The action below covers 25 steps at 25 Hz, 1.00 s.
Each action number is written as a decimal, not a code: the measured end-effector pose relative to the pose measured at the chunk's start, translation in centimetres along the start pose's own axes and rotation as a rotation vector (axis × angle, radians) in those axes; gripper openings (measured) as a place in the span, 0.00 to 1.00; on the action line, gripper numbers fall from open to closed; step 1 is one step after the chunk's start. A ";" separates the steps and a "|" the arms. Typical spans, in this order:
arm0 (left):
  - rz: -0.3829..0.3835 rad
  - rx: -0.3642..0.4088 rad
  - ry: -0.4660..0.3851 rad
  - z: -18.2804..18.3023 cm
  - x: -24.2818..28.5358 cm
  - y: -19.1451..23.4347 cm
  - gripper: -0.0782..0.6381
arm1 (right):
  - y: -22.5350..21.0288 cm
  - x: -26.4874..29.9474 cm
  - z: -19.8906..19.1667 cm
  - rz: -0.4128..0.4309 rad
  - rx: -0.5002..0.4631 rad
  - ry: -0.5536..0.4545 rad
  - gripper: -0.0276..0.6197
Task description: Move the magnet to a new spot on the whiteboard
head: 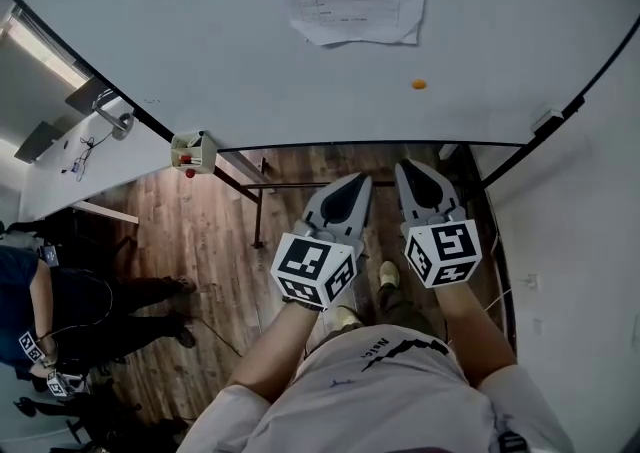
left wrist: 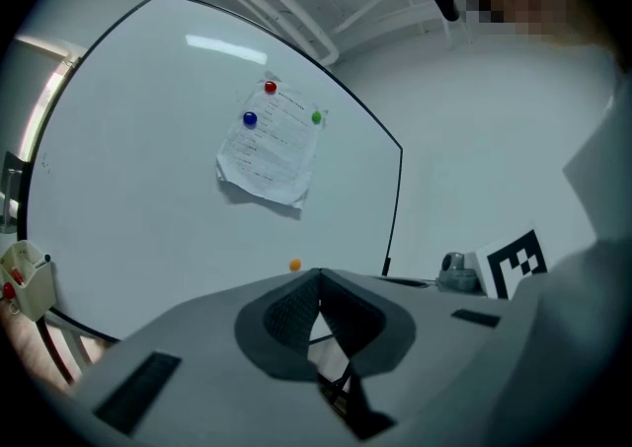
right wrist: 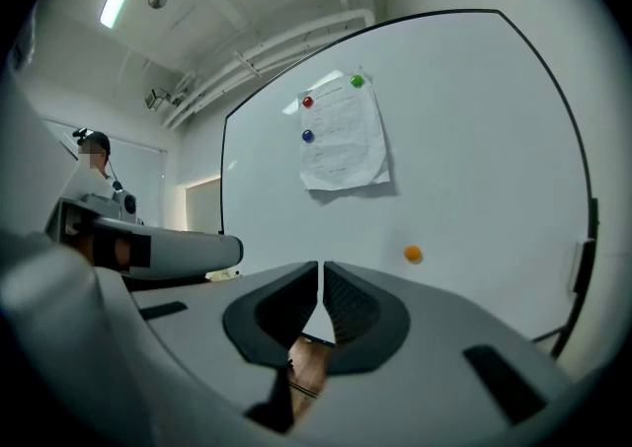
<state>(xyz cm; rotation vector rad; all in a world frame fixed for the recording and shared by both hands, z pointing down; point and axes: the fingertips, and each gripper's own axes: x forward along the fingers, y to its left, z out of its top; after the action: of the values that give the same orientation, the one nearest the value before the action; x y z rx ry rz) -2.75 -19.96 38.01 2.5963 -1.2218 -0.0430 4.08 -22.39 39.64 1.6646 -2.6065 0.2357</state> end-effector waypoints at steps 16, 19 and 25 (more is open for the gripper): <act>-0.003 0.011 -0.009 0.0 -5.3 -1.9 0.12 | 6.7 -4.2 -0.3 0.082 0.039 0.004 0.06; 0.002 0.011 -0.014 0.3 -6.0 -1.9 0.12 | 7.5 -4.6 -0.1 0.091 0.039 0.003 0.06; 0.010 0.017 -0.030 1.3 -7.1 -1.9 0.12 | 8.7 -4.9 1.0 0.105 0.024 -0.013 0.06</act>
<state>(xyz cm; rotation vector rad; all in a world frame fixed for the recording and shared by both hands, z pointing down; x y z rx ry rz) -6.07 -13.72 35.67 2.6130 -1.2511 -0.0705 -1.69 -14.50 37.13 1.5423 -2.7148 0.2614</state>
